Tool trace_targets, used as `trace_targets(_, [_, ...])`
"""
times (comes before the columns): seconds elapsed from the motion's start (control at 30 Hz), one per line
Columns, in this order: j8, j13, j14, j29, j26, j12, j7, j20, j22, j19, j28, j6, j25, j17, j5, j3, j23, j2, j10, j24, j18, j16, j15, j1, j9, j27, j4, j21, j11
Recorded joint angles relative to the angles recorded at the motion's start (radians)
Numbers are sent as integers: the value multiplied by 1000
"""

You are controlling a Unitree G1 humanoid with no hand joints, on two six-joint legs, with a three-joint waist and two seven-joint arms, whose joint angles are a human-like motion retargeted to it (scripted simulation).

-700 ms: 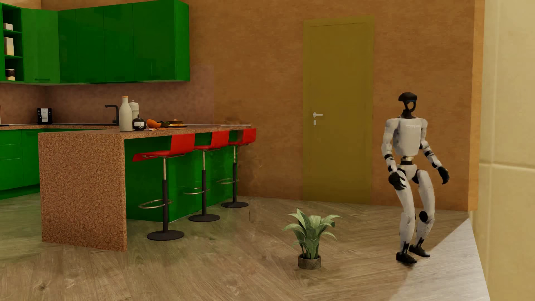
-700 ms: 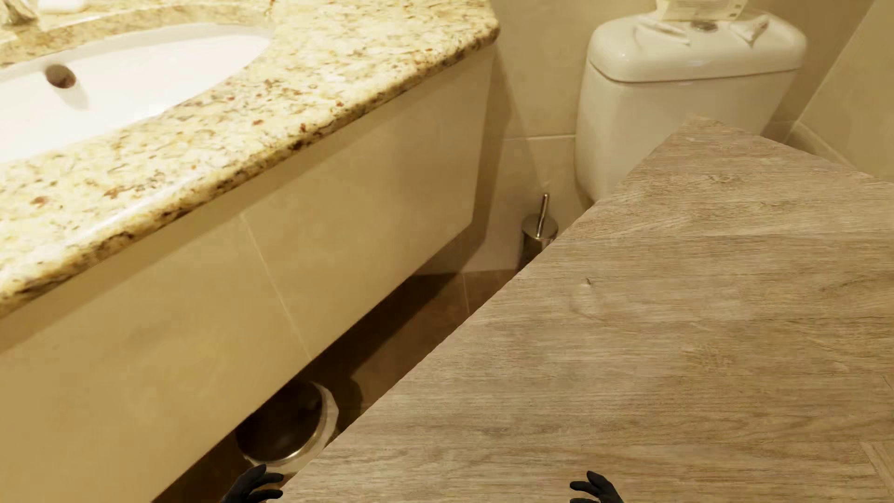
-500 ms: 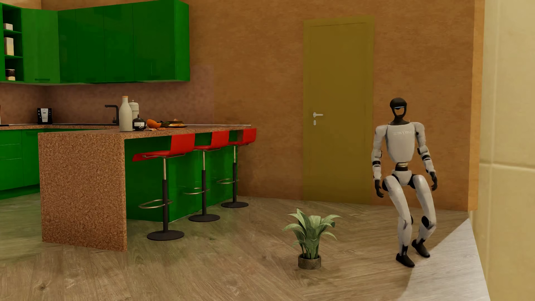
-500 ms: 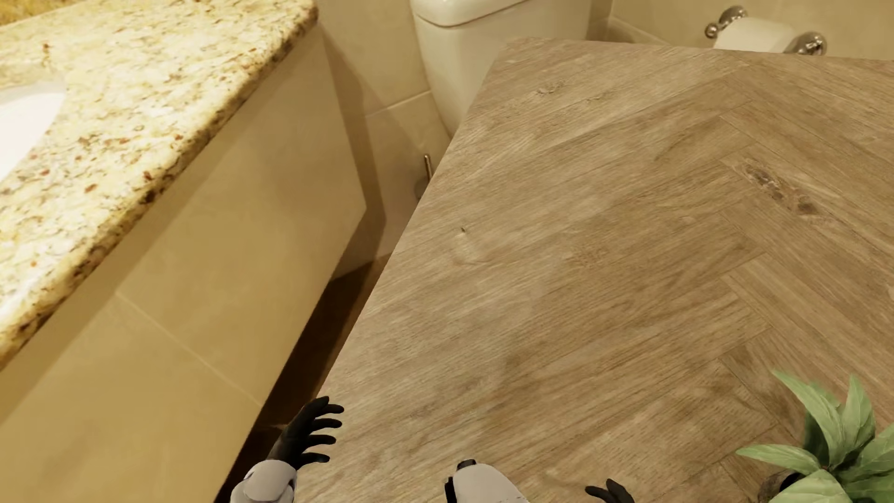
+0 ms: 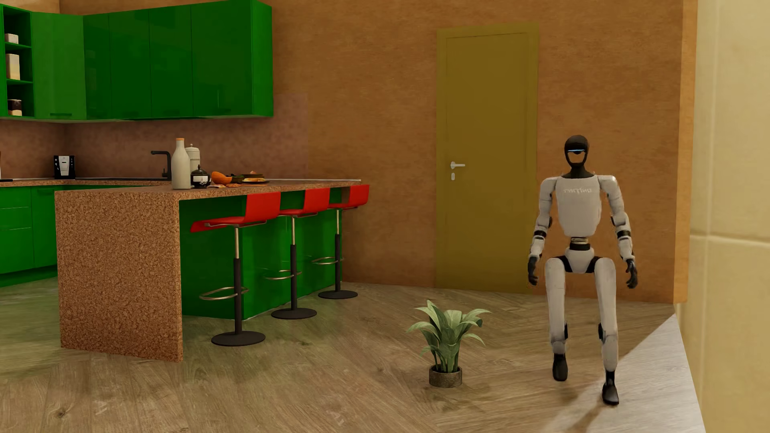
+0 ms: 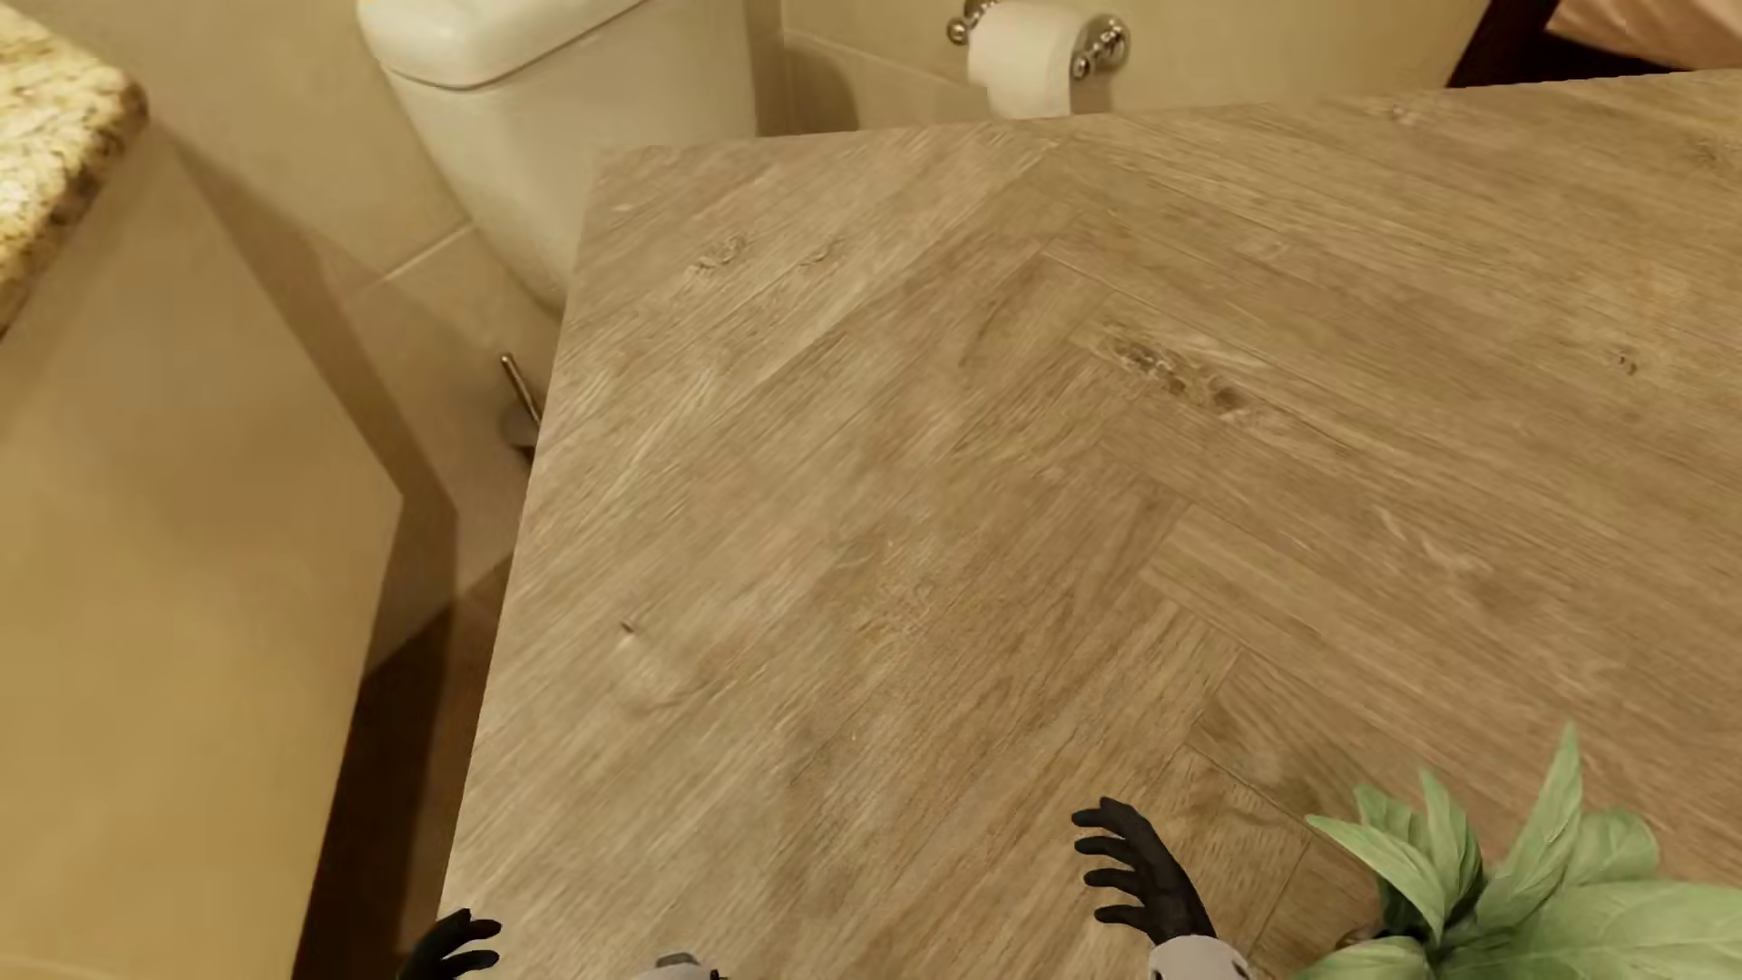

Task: Circle the plant

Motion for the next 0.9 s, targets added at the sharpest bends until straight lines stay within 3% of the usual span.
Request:
trace_targets(0.03, [-48, 38, -42, 18, -56, -52, 42, -3, 20, 4, 24, -60, 32, -9, -46, -67, 4, -84, -15, -34, 112, 19, 98, 67, 9, 16, 1, -15, 106])
trace_targets(0.1, [-104, 170, -113, 39, -51, -168, 98, -29, -51, 24, 51, -151, 86, -2, -93, -199, -19, -204, -63, -75, 39, 13, -107, 206, 2, 85, 33, -49, 54])
trace_targets(0.17, [-90, 272, -179, 19, -5, -268, 94, -115, -87, 56, 39, -193, 89, 20, -98, -252, -32, -249, -57, -65, 46, -57, -269, 307, -23, 161, 48, -47, -131])
trace_targets(0.2, [-92, 272, -73, 3, 17, -289, 75, -119, -92, 33, 14, -209, 88, 3, -109, -221, 21, -226, 167, -37, -3, -103, -174, 244, -16, 181, 59, 30, -259])
trace_targets(0.23, [-91, 243, 132, -6, 20, -289, 22, -144, -51, 18, -17, -190, 89, -7, -98, -168, 109, -190, 379, -3, -43, -125, -124, 145, -5, 193, 61, 57, -280])
trace_targets(0.27, [-71, 218, 183, -4, 14, -221, -35, -123, -22, 23, -59, -145, 100, -16, -71, -99, 119, -153, 412, 36, -71, -131, -162, 85, 1, 211, 38, 31, -281])
trace_targets(0.33, [-26, 142, -39, -2, 39, -21, -102, -15, -13, 40, -150, -24, 95, -7, -20, 8, 26, -76, 241, 113, -97, -78, -216, -9, -15, 214, 9, -22, -326])
trace_targets(0.37, [-3, 93, -57, 14, 58, 41, -112, -2, 36, 42, -178, 23, 85, 7, -6, -2, -26, -37, 46, 135, -106, -33, -260, 7, -25, 194, 25, -19, -328])
trace_targets(0.43, [-39, 56, -137, 96, 167, -18, 12, -12, -11, -56, -164, -24, 78, 38, -75, -43, 17, -68, 2, 106, 65, 28, -206, 156, 4, 113, 26, -10, -147])
trace_targets(0.47, [-86, 108, -169, 137, 193, -85, 57, -20, -62, -78, -117, -43, 89, 36, -95, -81, 5, -108, -40, 71, 17, 9, -151, 234, 16, 82, 39, -15, -99])
trace_targets(0.5, [-107, 169, -144, 150, 178, -169, 77, -39, -102, -65, -60, -64, 98, 5, -94, -124, -18, -144, 42, 36, -11, -33, -162, 245, 28, 72, 54, 8, -152])
trace_targets(0.53, [-106, 204, -15, 142, 134, -241, 75, -73, -115, -17, -11, -92, 101, -50, -104, -144, 19, -153, 234, 11, -29, -79, -200, 184, 28, 65, 54, 44, -256])
trace_targets(0.57, [-81, 234, 182, 101, 63, -266, 24, -121, -82, -15, 20, -88, 95, -74, -81, -141, 113, -115, 400, -2, -47, -106, -238, 93, 18, 59, 37, 48, -257])
trace_targets(0.6, [-51, 262, 153, 43, -1, -218, -25, -107, -67, -15, 22, -67, 98, -52, -49, -109, 110, -63, 408, 1, -61, -117, -263, 22, 8, 81, 18, 5, -285])
trace_targets(0.63, [-25, 261, 51, -16, -31, -159, -63, -75, -71, -15, 13, -39, 107, -26, -18, -78, 72, 1, 367, 16, -72, -126, -283, -47, 8, 114, 7, 0, -323])
trace_targets(0.67, [4, 220, -18, -73, -35, -80, -68, -55, -96, -14, -5, -15, 102, -7, 6, -47, 78, 66, 286, 40, -82, -118, -310, -118, 4, 150, 9, 25, -359])
trace_targets(0.73, [17, 131, 9, -104, -47, -32, -49, -27, -17, -41, -42, 14, 74, 28, 29, -41, -39, 65, -19, 66, -105, -9, -293, -137, 10, 223, 14, -50, -179])
trace_targets(0.77, [-21, 105, 154, -83, -47, -64, -24, -29, 32, -76, -39, 1, 63, 31, 6, -63, -33, -21, -7, 68, -78, 47, -127, -107, 11, 226, 36, -15, 43])
trace_targets(0.8, [-51, 96, 103, -25, -54, -77, 14, -14, 32, -49, -11, -35, 69, 24, -25, -103, 34, -105, 4, 59, 41, 58, 47, -61, 4, 211, 47, -8, 159])
trace_targets(0.83, [-72, 117, 61, 42, -47, -98, 49, 0, -2, 4, 17, -79, 85, 1, -54, -143, 46, -170, -6, 41, 81, 54, 76, 3, 6, 201, 56, -18, 212])
trace_targets(0.87, [-92, 146, 26, 93, -24, -108, 88, -19, -91, 17, 37, -112, 96, -30, -95, -164, 16, -223, -25, 13, 19, 14, -26, 64, -5, 202, 72, -33, 163])
trace_targets(0.9, [-108, 176, -12, 108, -17, -115, 123, -64, -109, 14, 36, -136, 77, -8, -128, -186, 0, -236, -45, -6, 35, -30, -147, 130, -25, 199, 85, -80, 17])
